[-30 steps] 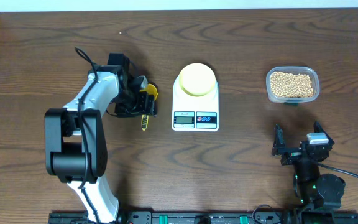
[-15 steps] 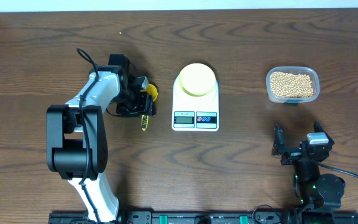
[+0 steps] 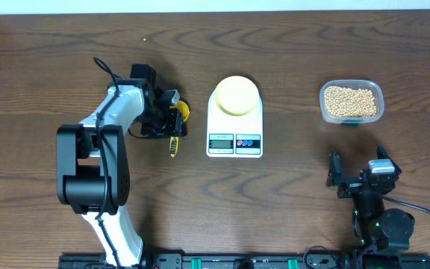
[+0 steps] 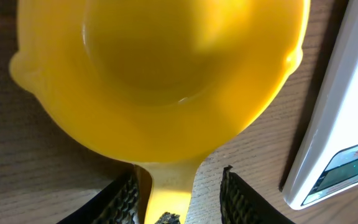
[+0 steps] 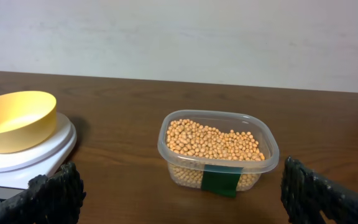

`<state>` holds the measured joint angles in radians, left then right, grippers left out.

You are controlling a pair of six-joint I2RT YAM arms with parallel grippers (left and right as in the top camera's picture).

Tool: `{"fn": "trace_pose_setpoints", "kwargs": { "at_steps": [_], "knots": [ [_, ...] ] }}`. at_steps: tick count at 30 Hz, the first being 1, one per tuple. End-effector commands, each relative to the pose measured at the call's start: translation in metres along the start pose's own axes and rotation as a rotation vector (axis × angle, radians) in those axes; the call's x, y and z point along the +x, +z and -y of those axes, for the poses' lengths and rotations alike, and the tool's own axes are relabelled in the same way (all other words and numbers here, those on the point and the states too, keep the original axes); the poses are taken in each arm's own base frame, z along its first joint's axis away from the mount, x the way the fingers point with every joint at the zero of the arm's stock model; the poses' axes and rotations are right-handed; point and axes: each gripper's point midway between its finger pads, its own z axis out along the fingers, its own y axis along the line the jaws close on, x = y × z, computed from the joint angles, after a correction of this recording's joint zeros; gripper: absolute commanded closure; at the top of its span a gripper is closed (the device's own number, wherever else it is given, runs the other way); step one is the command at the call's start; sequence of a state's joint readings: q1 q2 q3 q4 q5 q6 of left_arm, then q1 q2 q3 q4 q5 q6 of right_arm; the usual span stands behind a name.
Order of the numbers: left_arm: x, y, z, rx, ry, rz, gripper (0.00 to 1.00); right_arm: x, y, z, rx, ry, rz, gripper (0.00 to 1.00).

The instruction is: Scoop item into bowl and weigh 50g on scale

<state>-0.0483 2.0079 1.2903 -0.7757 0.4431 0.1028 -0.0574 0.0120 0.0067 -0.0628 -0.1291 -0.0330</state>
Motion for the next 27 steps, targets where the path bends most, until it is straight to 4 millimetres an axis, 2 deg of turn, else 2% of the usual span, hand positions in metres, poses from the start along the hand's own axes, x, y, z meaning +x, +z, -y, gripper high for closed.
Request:
{"fn": "trace_pose_setpoints", "kwargs": {
  "at_steps": [1,9,16,27],
  "knots": [
    [0.016,0.0241,-0.0129,-0.021,-0.02,-0.08,0.58,0.0002,-0.0002,-0.0005,0.0,0.009,0.001,0.01],
    [0.0159,0.0241,-0.0129,-0.021,-0.02,-0.079,0.64,0.0002,-0.0002,-0.0005,0.0,0.009,0.001,0.01],
    [0.0158,0.0241,-0.0129,-0.021,-0.02,-0.079,0.66,0.0002,-0.0002,-0.0005,0.0,0.009,0.001,0.01],
    [0.0148,0.0242,-0.013,-0.021,-0.019,-0.075,0.79,0.0002,-0.0002,-0.0005,0.0,0.009,0.001,0.01]
  ]
}}
